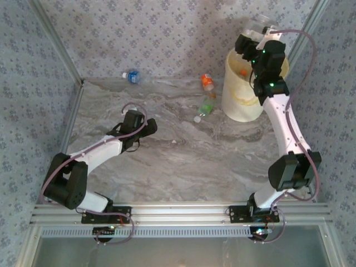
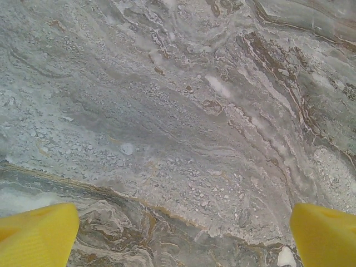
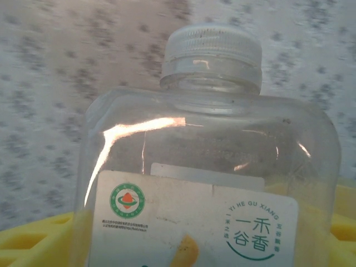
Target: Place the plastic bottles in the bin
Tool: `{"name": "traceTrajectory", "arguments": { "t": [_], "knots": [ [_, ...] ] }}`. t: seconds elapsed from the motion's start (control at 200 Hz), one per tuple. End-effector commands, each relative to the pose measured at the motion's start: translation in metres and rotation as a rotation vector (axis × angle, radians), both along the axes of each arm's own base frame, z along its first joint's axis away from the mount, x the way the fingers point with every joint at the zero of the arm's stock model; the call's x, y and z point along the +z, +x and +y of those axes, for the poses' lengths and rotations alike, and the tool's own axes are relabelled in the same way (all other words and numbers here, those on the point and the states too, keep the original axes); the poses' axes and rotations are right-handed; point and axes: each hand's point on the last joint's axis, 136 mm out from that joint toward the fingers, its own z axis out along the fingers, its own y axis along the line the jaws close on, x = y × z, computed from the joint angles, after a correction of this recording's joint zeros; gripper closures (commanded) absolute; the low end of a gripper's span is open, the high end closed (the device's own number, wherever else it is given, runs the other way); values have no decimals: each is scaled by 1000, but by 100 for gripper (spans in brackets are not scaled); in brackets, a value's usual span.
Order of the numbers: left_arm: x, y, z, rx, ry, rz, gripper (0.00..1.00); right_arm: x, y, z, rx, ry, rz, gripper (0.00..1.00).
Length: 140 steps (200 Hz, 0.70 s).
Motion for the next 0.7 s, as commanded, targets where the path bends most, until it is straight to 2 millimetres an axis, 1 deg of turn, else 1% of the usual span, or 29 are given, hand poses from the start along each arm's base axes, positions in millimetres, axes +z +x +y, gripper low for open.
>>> {"name": "traceTrajectory", "arguments": {
  "t": [0.0,0.075,0.1,0.17,0.245,0.33,0.365,0.445,0.47,0.485,0.56,0.695],
  "knots": [
    [7,-4,9,22,5,-19,2,-12,11,-36,-73,-12,70,41],
    [13,-4,2,-18,-16,-50,2,-23,16,-56,-103,-15,109,39],
    [16,-4,1,-26,-24,-60,2,-30,18,-63,-119,-15,128,39],
    [18,-4,-2,-38,-35,-72,2,-41,22,-82,-162,-5,168,37],
    [20,-3,-3,-45,-41,-78,2,-53,23,-97,-232,-31,230,32],
    [19,-3,-5,-52,-47,-78,2,-55,19,-109,-299,-86,275,20],
    [19,-3,-6,-54,-50,-77,2,-53,15,-114,-330,-101,283,15],
    [19,-3,-7,-57,-57,-77,2,-48,4,-122,-411,-119,295,7],
    [18,-3,-7,-56,-58,-76,2,-46,1,-121,-418,-125,295,2],
    [18,-4,-7,-56,-58,-76,2,-44,-1,-121,-423,-128,294,0],
    [19,-4,-6,-56,-60,-78,2,-33,-12,-115,-426,-138,281,0],
    [22,-6,-2,-44,-46,-89,2,-14,-29,-83,-375,-200,255,0]
  ]
}}
